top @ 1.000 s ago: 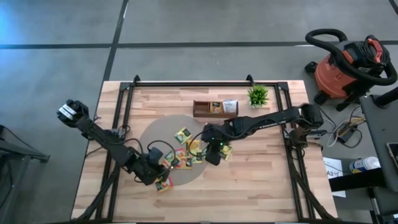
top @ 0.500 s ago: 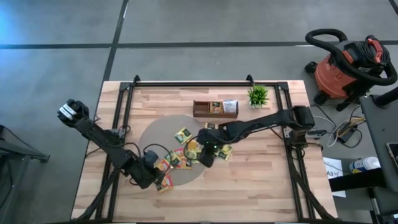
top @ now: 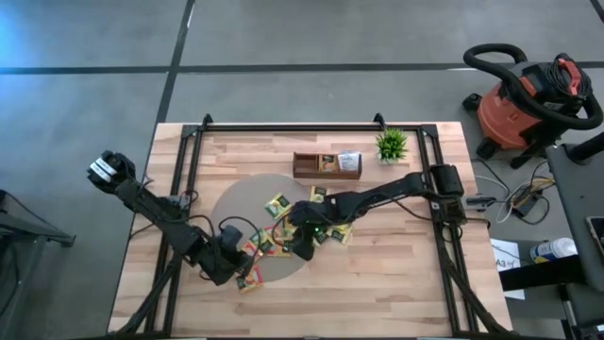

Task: Pick & Place Tea
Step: Put the red tea sachet into the middle compartment of the wooden organizer

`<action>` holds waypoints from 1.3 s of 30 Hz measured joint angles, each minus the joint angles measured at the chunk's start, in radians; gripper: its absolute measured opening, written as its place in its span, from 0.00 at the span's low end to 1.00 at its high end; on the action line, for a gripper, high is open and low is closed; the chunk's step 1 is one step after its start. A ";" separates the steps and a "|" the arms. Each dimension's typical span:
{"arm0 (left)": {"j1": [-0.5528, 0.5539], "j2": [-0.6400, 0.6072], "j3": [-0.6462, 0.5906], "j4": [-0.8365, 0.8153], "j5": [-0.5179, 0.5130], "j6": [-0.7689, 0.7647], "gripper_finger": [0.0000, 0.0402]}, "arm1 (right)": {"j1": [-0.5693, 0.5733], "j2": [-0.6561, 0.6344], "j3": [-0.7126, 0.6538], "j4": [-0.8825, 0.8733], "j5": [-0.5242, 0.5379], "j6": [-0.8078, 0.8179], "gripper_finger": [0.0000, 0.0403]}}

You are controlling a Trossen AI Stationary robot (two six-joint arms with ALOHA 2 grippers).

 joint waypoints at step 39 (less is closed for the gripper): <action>0.260 0.242 0.032 0.278 0.143 0.382 0.30 | -0.004 0.076 -0.005 0.043 -0.021 0.510 0.33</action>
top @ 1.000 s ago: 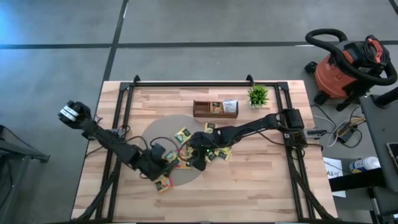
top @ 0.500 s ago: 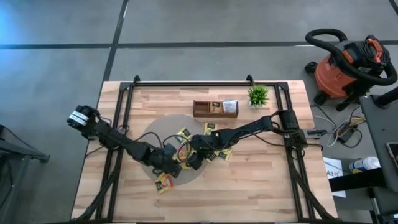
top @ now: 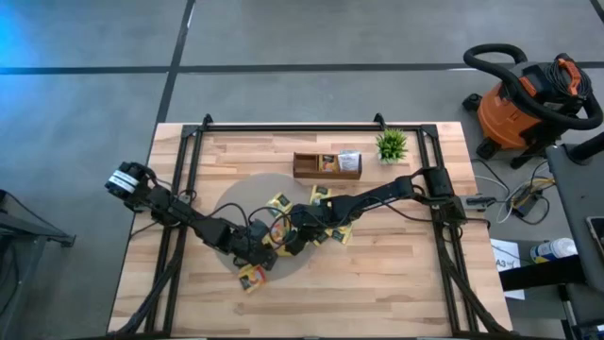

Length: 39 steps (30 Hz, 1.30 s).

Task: Pick & Place Tea
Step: Put the red tea sachet into the middle compartment of the wooden organizer

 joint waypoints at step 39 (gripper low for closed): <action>0.000 0.002 0.014 0.061 -0.036 0.000 0.30 | -0.007 -0.002 0.006 0.055 0.054 -0.076 0.03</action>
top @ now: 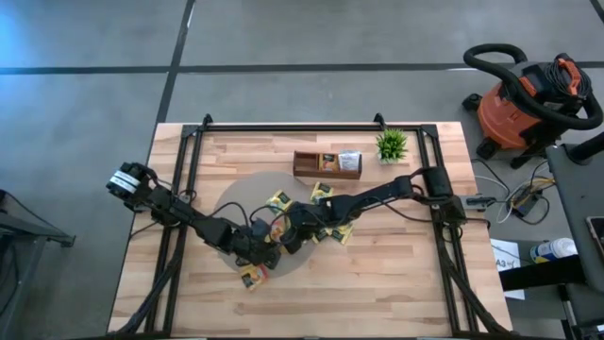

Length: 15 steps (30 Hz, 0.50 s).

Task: Pick & Place Tea
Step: Put the red tea sachet into the middle compartment of the wooden organizer

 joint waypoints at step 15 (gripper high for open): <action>0.001 -0.118 0.060 -0.003 -0.135 0.107 0.30 | -0.102 -0.261 0.195 -0.641 0.440 -0.749 0.02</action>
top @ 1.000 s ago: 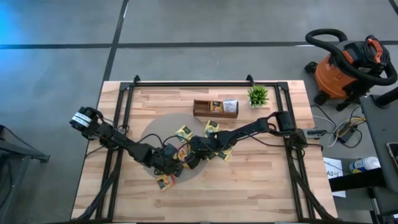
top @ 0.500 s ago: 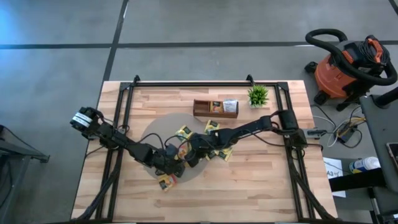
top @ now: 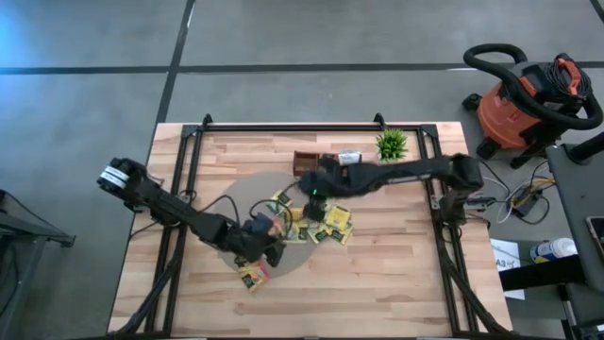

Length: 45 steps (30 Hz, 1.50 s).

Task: Pick & Place Tea
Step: Put the red tea sachet into the middle compartment of the wooden organizer

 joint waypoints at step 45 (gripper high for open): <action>-0.003 -0.270 -0.007 -0.054 -0.161 0.107 0.30 | -0.338 0.340 0.316 -0.456 -0.141 -0.663 0.02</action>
